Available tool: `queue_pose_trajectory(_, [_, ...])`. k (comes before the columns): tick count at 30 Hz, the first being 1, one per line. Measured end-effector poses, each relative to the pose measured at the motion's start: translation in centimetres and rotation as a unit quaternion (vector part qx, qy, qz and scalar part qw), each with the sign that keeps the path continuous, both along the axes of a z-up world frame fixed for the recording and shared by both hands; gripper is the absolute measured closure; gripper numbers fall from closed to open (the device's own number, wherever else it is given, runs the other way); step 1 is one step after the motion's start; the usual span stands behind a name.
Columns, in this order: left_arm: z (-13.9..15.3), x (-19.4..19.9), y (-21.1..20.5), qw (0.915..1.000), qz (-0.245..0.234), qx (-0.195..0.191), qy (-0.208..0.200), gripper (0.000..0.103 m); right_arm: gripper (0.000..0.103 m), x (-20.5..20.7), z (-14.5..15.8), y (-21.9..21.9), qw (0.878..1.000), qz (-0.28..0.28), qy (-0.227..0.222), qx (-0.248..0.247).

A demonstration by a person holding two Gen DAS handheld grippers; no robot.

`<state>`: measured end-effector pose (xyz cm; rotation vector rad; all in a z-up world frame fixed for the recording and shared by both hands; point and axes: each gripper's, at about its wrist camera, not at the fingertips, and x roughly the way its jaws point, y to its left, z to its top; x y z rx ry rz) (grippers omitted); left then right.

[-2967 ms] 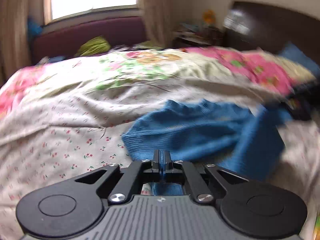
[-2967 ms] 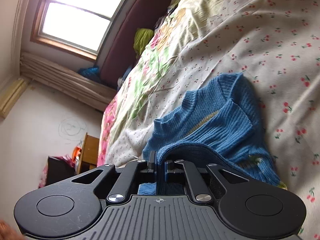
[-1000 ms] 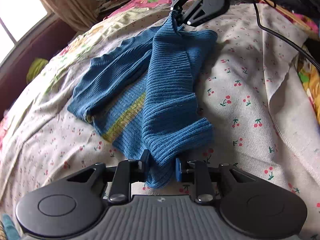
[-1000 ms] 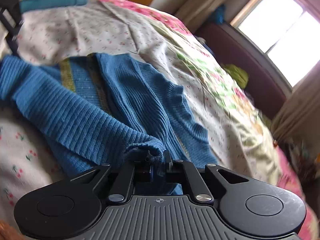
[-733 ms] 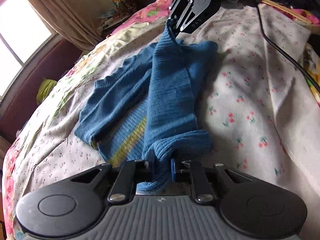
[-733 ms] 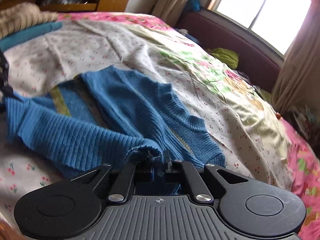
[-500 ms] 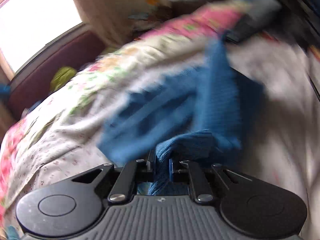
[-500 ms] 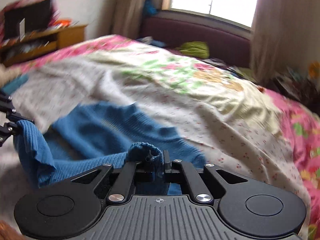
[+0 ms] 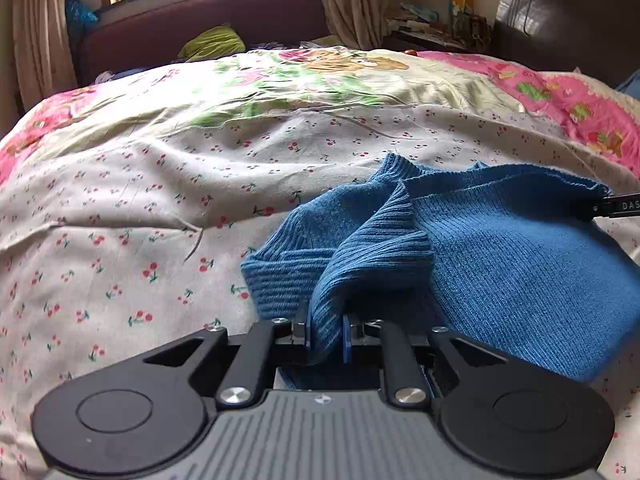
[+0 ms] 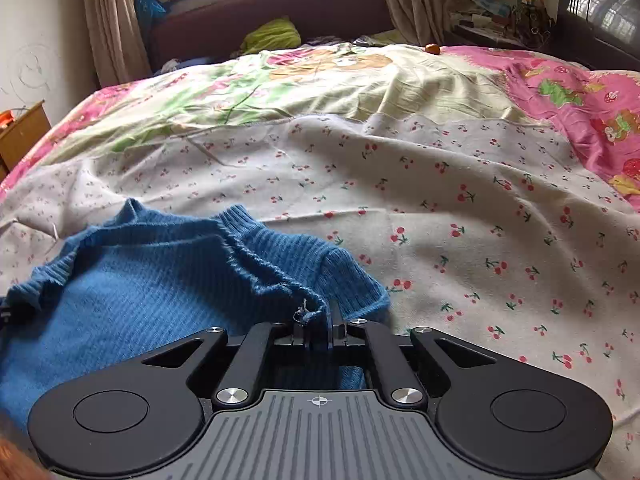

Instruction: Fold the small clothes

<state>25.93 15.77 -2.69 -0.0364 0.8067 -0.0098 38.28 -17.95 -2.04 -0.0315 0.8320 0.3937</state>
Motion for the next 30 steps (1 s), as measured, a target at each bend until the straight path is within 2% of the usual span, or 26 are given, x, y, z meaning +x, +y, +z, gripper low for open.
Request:
queue_pose_trajectory(6, [0.2, -0.4, 0.8, 0.9991, 0.032, -0.026, 0.002, 0.061, 0.09, 1.2, 0.0, -0.1, 1.0, -0.015, 0.008, 0.01])
queue_pose_trajectory(10, [-0.5, 0.6, 0.6, 0.9991, 0.035, -0.02, 0.015, 0.052, 0.09, 1.3, -0.7, 0.1, 1.0, -0.017, 0.011, 0.004])
queue_pose_trajectory(13, [-0.6, 0.7, 1.5, 0.9967, 0.054, -0.058, 0.018, 0.052, 0.089, 1.4, -0.9, -0.1, 1.0, -0.015, 0.014, 0.01])
queue_pose_trajectory(16, [-0.8, 1.7, 3.2, 0.989, 0.085, -0.118, 0.029, 0.052, 0.09, 1.8, -0.8, -0.3, 0.999, -0.027, 0.024, 0.019])
queue_pose_trajectory(19, [-0.9, 2.0, 5.5, 0.9728, 0.146, -0.178, 0.024, 0.052, 0.093, 2.1, -0.2, -1.7, 0.994, -0.062, 0.038, 0.079])
queue_pose_trajectory(21, [-1.2, 1.4, 6.7, 0.964, 0.181, -0.194, 0.018, 0.052, 0.09, 2.5, -0.5, -2.4, 0.992, -0.081, 0.05, 0.082])
queue_pose_trajectory(22, [-1.3, 0.9, 6.9, 0.9629, 0.188, -0.192, 0.019, 0.052, 0.09, 2.5, -0.7, -2.4, 0.993, -0.08, 0.054, 0.074])
queue_pose_trajectory(25, [-1.0, -0.9, 6.4, 0.9665, 0.18, -0.183, 0.015, 0.052, 0.089, 1.2, -0.8, -2.6, 0.994, -0.067, 0.042, 0.069])
queue_pose_trajectory(30, [0.3, -3.7, 4.6, 0.975, 0.148, -0.166, 0.006, 0.052, 0.086, -1.7, 0.2, -4.3, 0.992, -0.072, 0.036, 0.1])
